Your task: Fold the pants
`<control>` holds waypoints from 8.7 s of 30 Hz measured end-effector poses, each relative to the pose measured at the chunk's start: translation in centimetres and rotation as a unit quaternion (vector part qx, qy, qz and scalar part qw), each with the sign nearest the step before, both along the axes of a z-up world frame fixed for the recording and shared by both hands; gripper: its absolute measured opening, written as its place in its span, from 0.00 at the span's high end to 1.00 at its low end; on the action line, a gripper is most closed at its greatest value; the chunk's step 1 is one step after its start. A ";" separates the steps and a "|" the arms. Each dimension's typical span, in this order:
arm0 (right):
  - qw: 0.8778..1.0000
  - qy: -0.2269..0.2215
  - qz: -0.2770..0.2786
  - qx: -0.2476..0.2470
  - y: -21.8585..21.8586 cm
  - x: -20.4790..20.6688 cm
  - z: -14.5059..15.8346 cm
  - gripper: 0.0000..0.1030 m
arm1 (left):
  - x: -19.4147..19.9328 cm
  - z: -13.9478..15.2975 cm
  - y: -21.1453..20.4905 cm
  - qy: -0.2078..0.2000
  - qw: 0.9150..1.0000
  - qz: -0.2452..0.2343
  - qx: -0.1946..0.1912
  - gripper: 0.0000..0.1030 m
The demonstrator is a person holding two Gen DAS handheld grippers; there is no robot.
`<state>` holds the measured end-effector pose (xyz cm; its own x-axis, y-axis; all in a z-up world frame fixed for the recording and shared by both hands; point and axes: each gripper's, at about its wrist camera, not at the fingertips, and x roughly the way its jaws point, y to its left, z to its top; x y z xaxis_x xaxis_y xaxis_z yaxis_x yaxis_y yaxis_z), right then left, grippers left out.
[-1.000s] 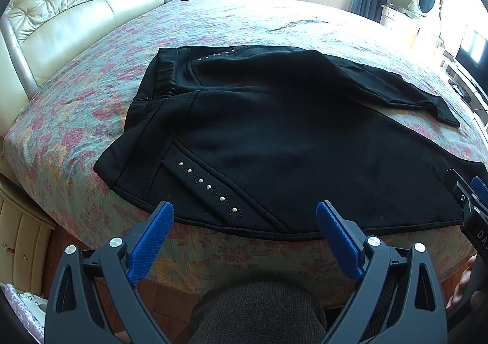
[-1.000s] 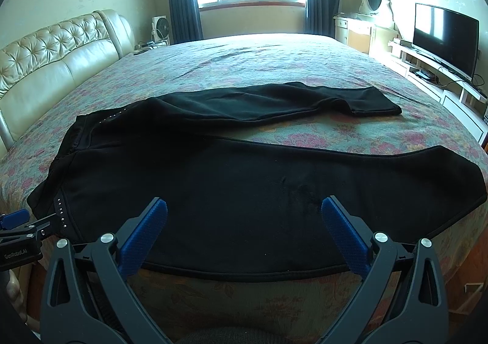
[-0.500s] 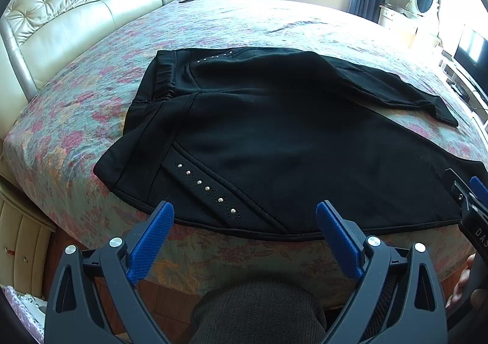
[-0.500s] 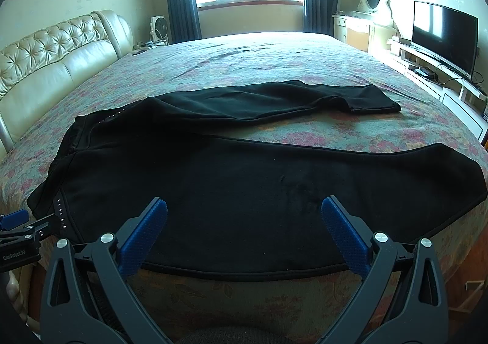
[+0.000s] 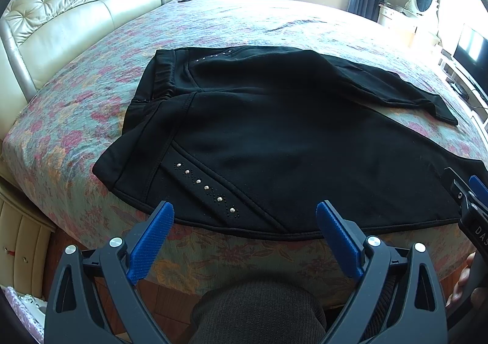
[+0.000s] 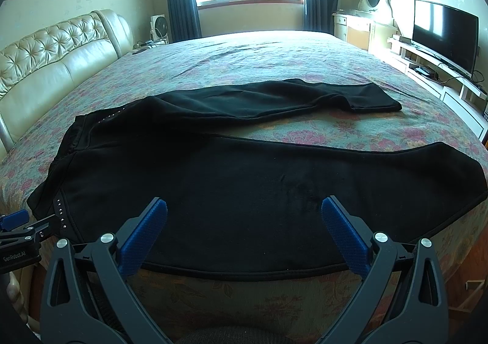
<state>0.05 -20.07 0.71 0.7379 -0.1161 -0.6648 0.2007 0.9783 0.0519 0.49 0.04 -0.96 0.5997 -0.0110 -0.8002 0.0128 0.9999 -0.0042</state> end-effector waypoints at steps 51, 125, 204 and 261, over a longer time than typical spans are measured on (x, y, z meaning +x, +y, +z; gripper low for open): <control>0.986 0.109 0.116 0.043 2.4 8.8 -2.6 0.02 | 30.8 -3.0 19.7 0.043 0.973 -0.085 -0.208 0.09; 0.921 0.096 0.335 -0.172 0.5 6.3 -0.8 0.91 | 13.0 -2.3 23.7 0.027 0.939 -0.122 -0.320 0.74; 0.907 0.051 -0.087 0.409 -10.2 3.8 -6.9 0.92 | 3.5 -4.3 23.2 0.026 0.888 0.216 -0.405 0.89; 0.990 0.043 -0.078 0.109 -15.2 13.6 4.9 0.43 | 5.1 -1.8 19.5 0.001 0.920 0.131 -0.369 0.51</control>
<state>13.64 -35.23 5.61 0.6614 -0.0705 -0.7467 0.3606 0.9029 0.2341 5.61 19.50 -2.71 0.6581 -0.4071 -0.6334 -0.2293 0.6930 -0.6835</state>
